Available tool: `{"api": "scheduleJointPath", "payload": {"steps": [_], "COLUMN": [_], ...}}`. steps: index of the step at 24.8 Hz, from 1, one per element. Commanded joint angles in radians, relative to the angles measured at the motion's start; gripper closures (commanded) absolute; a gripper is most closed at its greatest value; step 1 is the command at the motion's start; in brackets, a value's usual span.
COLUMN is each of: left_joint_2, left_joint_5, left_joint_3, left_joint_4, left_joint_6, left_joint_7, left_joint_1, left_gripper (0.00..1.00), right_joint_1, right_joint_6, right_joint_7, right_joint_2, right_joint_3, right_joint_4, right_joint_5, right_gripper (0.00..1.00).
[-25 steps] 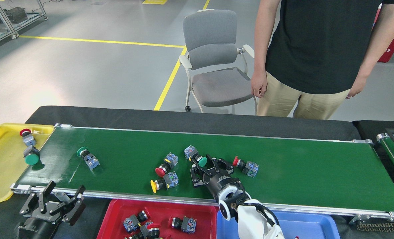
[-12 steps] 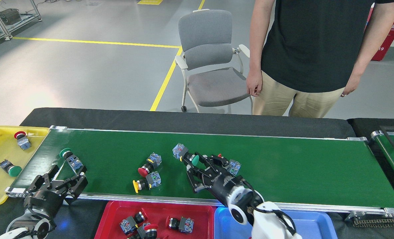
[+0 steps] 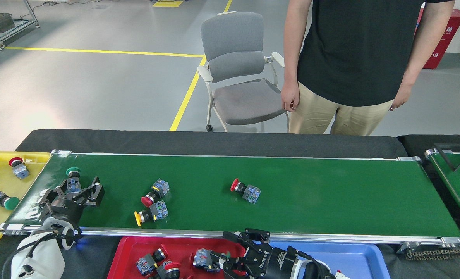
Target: Pick switch part from conveyor to tray
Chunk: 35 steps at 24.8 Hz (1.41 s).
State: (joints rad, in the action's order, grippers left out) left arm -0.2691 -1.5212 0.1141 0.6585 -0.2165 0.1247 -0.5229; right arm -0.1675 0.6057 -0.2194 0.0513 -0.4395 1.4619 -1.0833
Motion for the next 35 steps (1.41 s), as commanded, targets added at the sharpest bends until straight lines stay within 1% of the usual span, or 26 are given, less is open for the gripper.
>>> {"api": "scheduleJointPath", "payload": {"steps": [1, 4, 5, 7, 9, 12, 15, 16, 17, 18, 20, 21, 22, 23, 24, 27, 29, 31, 32, 33, 35], "left_joint_2": [-0.015, -0.013, -0.012, -0.007, -0.01, -0.015, -0.012, -0.007, -0.002, -0.001, 0.008, 0.019, 0.033, 0.048, 0.068, 0.114, 0.117, 0.122, 0.126, 0.136, 0.137], "left_joint_5": [0.004, 0.006, 0.006, 0.015, 0.05, 0.131, 0.144, 0.144, 0.144, 0.144, 0.142, 0.141, 0.139, 0.139, 0.138, 0.138, 0.138, 0.138, 0.138, 0.134, 0.131], "left_joint_3": [0.001, -0.001, -0.001, 0.01, 0.013, 0.022, 0.064, 0.07, 0.071, 0.07, 0.058, 0.05, 0.036, 0.022, 0.022, 0.027, 0.033, 0.096, 0.15, 0.19, 0.243], "left_joint_4": [0.007, 0.023, 0.059, 0.168, 0.313, 0.573, 0.837, 0.917, 0.98, 1.02, 1.09, 1.109, 1.118, 1.116, 1.116, 1.115, 1.113, 1.109, 1.103, 1.09, 1.038], "left_joint_6": [-0.032, -0.058, -0.089, -0.153, -0.225, -0.371, -0.523, -0.564, -0.569, -0.569, -0.569, -0.569, -0.569, -0.569, -0.569, -0.569, -0.569, -0.569, -0.569, -0.554, -0.435], "left_joint_7": [0.023, 0.026, 0.026, 0.029, 0.029, 0.019, 0.016, 0.016, 0.016, 0.016, 0.016, 0.016, 0.016, 0.016, 0.016, 0.018, 0.018, 0.018, 0.018, 0.018, 0.016], "left_joint_1": [-0.012, 0.017, 0.041, 0.098, 0.179, 0.354, 0.573, 0.645, 0.713, 0.756, 0.853, 0.886, 0.92, 0.932, 0.939, 0.939, 0.928, 0.909, 0.896, 0.877, 0.831], "left_gripper": [0.89, 0.93, 0.93, 0.94, 0.94, 0.92, 0.9, 0.89, 0.86, 0.82, 0.67, 0.54, 0.33, 0.15, 0.01, 0.0, 0.0, 0.0, 0.0, 0.0, 0.0], "right_joint_1": [-0.015, -0.015, -0.012, -0.003, 0.014, 0.051, 0.105, 0.132, 0.16, 0.18, 0.259, 0.296, 0.35, 0.399, 0.442, 0.499, 0.508, 0.508, 0.508, 0.507, 0.507], "right_joint_6": [-0.02, -0.086, -0.116, -0.201, -0.274, -0.311, -0.313, -0.313, -0.316, -0.32, -0.337, -0.346, -0.356, -0.357, -0.357, -0.357, -0.359, -0.408, -0.448, -0.486, -0.518], "right_joint_7": [-0.005, -0.003, -0.005, -0.005, -0.003, -0.003, 0.0, 0.0, 0.003, 0.006, 0.043, 0.072, 0.117, 0.161, 0.204, 0.267, 0.273, 0.275, 0.282, 0.298, 0.316], "right_joint_2": [-0.013, -0.033, -0.034, -0.034, -0.03, -0.019, -0.021, -0.022, -0.025, -0.025, -0.027, -0.027, -0.027, -0.025, -0.025, -0.025, -0.027, -0.03, -0.034, -0.041, -0.044], "right_joint_3": [0.047, 0.203, 0.254, 0.343, 0.403, 0.507, 0.627, 0.654, 0.68, 0.696, 0.713, 0.713, 0.714, 0.714, 0.717, 0.728, 0.729, 0.739, 0.739, 0.739, 0.737], "right_joint_4": [0.021, 0.043, 0.054, 0.067, 0.067, 0.071, 0.086, 0.094, 0.103, 0.112, 0.158, 0.187, 0.227, 0.255, 0.278, 0.296, 0.299, 0.307, 0.308, 0.308, 0.308], "right_joint_5": [0.008, 0.006, 0.006, 0.006, 0.006, 0.006, 0.006, 0.006, 0.006, 0.006, 0.005, 0.003, 0.002, 0.002, 0.0, -0.004, -0.009, -0.035, -0.063, -0.089, -0.13], "right_gripper": [0.01, 0.02, 0.02, 0.02, 0.02, 0.02, 0.02, 0.02, 0.02, 0.02, 0.02, 0.03, 0.03, 0.03, 0.03, 0.03, 0.04, 0.04, 0.04, 0.03, 0.02]}}
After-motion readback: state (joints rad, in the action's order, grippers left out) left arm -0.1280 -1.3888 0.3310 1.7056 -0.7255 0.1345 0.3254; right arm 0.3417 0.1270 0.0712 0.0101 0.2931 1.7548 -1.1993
